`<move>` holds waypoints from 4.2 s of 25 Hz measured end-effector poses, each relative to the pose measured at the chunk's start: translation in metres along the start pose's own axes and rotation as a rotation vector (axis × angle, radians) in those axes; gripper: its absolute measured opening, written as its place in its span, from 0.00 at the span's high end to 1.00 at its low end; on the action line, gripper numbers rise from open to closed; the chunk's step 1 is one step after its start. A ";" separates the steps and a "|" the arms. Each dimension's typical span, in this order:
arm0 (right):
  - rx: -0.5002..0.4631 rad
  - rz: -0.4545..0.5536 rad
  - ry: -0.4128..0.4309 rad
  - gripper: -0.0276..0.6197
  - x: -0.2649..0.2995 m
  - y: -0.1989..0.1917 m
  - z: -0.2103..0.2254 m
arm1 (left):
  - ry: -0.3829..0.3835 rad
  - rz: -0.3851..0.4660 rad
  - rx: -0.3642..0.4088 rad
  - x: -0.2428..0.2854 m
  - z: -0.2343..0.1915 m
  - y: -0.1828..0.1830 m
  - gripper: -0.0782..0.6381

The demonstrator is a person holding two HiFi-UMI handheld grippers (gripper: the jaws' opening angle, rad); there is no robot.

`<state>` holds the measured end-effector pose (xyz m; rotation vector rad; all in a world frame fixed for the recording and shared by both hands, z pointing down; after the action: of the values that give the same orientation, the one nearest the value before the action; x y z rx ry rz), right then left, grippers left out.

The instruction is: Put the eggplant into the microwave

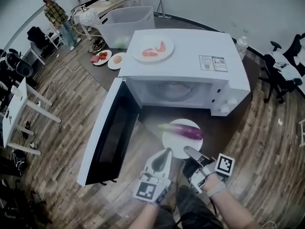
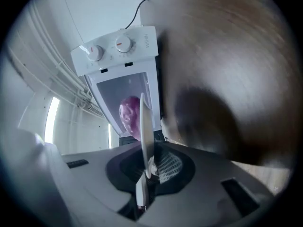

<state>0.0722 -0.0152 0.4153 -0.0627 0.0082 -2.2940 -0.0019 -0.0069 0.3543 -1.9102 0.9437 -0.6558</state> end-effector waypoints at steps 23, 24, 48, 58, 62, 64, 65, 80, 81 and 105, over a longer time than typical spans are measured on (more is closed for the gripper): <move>-0.075 -0.109 -0.018 0.92 0.062 0.069 0.004 | 0.069 0.010 0.055 0.064 -0.017 0.004 0.89; -0.072 -0.108 -0.016 0.92 0.065 0.070 0.003 | 0.066 -0.003 0.061 0.065 -0.018 0.001 0.89; -0.103 -0.050 0.008 0.92 0.133 0.096 0.001 | 0.025 -0.017 0.042 0.104 -0.067 0.005 0.89; -0.127 -0.042 0.012 0.91 0.148 0.101 -0.001 | 0.010 -0.037 0.040 0.119 -0.078 0.006 0.89; -0.182 -0.036 0.015 0.91 0.153 0.105 -0.002 | 0.012 -0.038 0.046 0.123 -0.081 0.009 0.89; -0.250 -0.049 0.015 0.89 0.156 0.104 -0.005 | 0.012 -0.035 0.047 0.126 -0.082 0.012 0.89; -0.284 -0.061 0.016 0.81 0.156 0.102 -0.007 | 0.013 -0.037 0.046 0.127 -0.082 0.013 0.89; -1.172 -0.259 -0.174 0.95 0.129 0.080 -0.015 | 0.030 -0.064 0.049 0.141 -0.093 0.019 0.89; -1.266 -0.264 -0.194 0.95 0.130 0.080 -0.016 | 0.030 -0.064 0.049 0.143 -0.093 0.019 0.89; -1.588 -0.222 -0.311 0.95 0.163 0.089 -0.021 | 0.039 -0.059 0.034 0.155 -0.111 0.030 0.89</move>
<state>0.0300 -0.1969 0.3988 -1.2328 1.6689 -1.8689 -0.0068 -0.1961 0.3911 -1.9078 0.8972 -0.7415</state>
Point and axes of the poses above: the fingertips, and each gripper's own axes: x forward along the fingers, z to its right, y out of its top, the point moved 1 cm from there along -x, backward along the fingers, and after that the axes turned 14 degrees about -x, right-handed, at the moved point
